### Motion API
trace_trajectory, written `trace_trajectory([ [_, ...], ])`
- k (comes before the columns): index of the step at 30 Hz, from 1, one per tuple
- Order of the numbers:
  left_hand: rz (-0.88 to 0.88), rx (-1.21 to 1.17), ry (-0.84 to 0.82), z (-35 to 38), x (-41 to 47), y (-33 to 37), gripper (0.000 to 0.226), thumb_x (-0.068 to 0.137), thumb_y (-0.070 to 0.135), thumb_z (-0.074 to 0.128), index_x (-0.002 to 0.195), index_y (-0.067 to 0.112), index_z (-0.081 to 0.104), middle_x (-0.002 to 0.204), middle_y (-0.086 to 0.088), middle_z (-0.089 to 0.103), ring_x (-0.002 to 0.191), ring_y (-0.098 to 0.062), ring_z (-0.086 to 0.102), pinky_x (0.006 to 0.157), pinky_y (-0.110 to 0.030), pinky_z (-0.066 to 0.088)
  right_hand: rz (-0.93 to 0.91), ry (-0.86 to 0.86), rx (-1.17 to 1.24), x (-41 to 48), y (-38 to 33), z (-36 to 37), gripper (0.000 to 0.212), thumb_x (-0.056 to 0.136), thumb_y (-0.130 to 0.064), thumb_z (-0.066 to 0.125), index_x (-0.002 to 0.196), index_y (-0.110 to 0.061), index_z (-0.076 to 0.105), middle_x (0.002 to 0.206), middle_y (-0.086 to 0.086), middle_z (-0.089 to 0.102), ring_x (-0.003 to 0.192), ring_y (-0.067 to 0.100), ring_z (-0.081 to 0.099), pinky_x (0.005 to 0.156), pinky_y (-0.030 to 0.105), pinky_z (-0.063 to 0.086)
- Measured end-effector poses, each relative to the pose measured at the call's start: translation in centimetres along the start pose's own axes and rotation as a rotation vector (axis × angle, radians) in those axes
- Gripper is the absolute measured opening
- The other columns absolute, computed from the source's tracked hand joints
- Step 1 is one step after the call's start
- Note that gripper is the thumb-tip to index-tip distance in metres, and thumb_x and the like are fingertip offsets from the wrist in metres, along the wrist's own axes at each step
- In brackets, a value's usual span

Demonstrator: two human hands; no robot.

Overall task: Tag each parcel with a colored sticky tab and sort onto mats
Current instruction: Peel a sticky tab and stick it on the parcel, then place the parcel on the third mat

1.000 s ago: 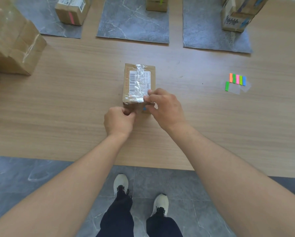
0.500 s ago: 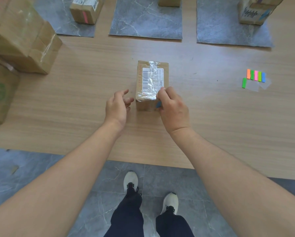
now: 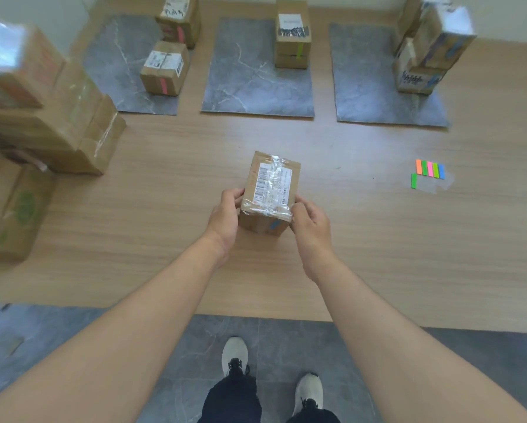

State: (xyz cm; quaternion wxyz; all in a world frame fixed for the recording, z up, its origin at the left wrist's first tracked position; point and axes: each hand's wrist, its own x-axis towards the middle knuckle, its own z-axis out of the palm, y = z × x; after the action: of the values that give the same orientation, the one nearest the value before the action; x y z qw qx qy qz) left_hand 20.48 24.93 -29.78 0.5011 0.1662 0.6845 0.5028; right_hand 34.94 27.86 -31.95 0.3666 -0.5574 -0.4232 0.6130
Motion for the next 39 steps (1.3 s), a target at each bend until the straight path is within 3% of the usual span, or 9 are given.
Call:
trace_trajectory([
  [5,-0.006,-0.007,-0.023,-1.3,0.1,3.4,0.038,0.102,0.032,0.033,0.081,0.027,0.064,0.054,0.019,0.065,0.066,-0.01,0.054,0.061,-0.021,0.041,-0.018,0.043,-0.038,0.1,-4.1,1.8,0.025,0.096,-0.021,0.054,0.113,-0.024,0.072,0.107,-0.011,0.074,0.095,-0.001,0.066,0.087,0.024,0.053],
  [7,0.006,-0.007,-0.063,-1.6,0.4,4.9,0.039,0.103,0.034,0.031,0.084,0.028,0.064,0.056,0.021,0.066,0.077,-0.014,0.048,0.067,-0.024,0.035,-0.038,0.057,-0.038,0.6,-5.5,2.7,0.023,0.097,-0.022,0.054,0.113,-0.027,0.07,0.109,-0.008,0.073,0.097,0.002,0.067,0.087,0.024,0.054],
  [13,0.063,0.005,-0.148,-2.1,0.9,9.8,0.035,0.103,0.036,0.031,0.085,0.028,0.06,0.059,0.022,0.066,0.082,-0.016,0.049,0.07,-0.026,0.035,-0.112,0.104,-0.001,1.3,-9.5,4.6,0.028,0.098,-0.022,0.054,0.12,-0.026,0.069,0.11,-0.006,0.074,0.092,0.003,0.068,0.072,0.017,0.05],
  [20,0.147,0.054,-0.216,0.3,0.7,14.9,0.039,0.103,0.039,0.029,0.094,0.031,0.066,0.072,0.022,0.071,0.083,-0.014,0.056,0.078,-0.027,0.038,-0.185,0.142,0.011,2.1,-14.5,3.9,0.031,0.096,-0.025,0.053,0.124,-0.027,0.068,0.116,-0.005,0.073,0.097,0.007,0.068,0.075,0.02,0.05],
  [25,0.163,0.058,-0.244,5.0,0.6,17.6,0.034,0.102,0.04,0.031,0.101,0.029,0.063,0.089,0.013,0.066,0.09,-0.018,0.056,0.087,-0.031,0.039,-0.205,0.169,0.054,3.7,-17.9,0.3,0.027,0.1,-0.022,0.052,0.121,-0.028,0.068,0.11,-0.012,0.073,0.085,-0.01,0.066,0.064,0.006,0.046],
  [32,0.151,0.092,-0.264,15.0,1.7,18.0,0.035,0.102,0.043,0.031,0.104,0.032,0.065,0.098,0.012,0.068,0.098,-0.02,0.06,0.099,-0.034,0.041,-0.191,0.207,0.053,8.7,-19.4,-7.7,0.033,0.101,-0.028,0.051,0.132,-0.03,0.062,0.112,-0.013,0.071,0.094,-0.004,0.066,0.073,0.014,0.048],
  [39,0.141,0.086,-0.153,25.4,4.8,17.2,0.035,0.1,0.043,0.033,0.101,0.033,0.066,0.098,0.012,0.07,0.099,-0.017,0.054,0.091,-0.032,0.037,-0.138,0.073,0.012,16.0,-20.0,-16.7,0.034,0.101,-0.026,0.05,0.132,-0.032,0.062,0.109,-0.017,0.072,0.091,-0.009,0.065,0.079,0.016,0.049],
])
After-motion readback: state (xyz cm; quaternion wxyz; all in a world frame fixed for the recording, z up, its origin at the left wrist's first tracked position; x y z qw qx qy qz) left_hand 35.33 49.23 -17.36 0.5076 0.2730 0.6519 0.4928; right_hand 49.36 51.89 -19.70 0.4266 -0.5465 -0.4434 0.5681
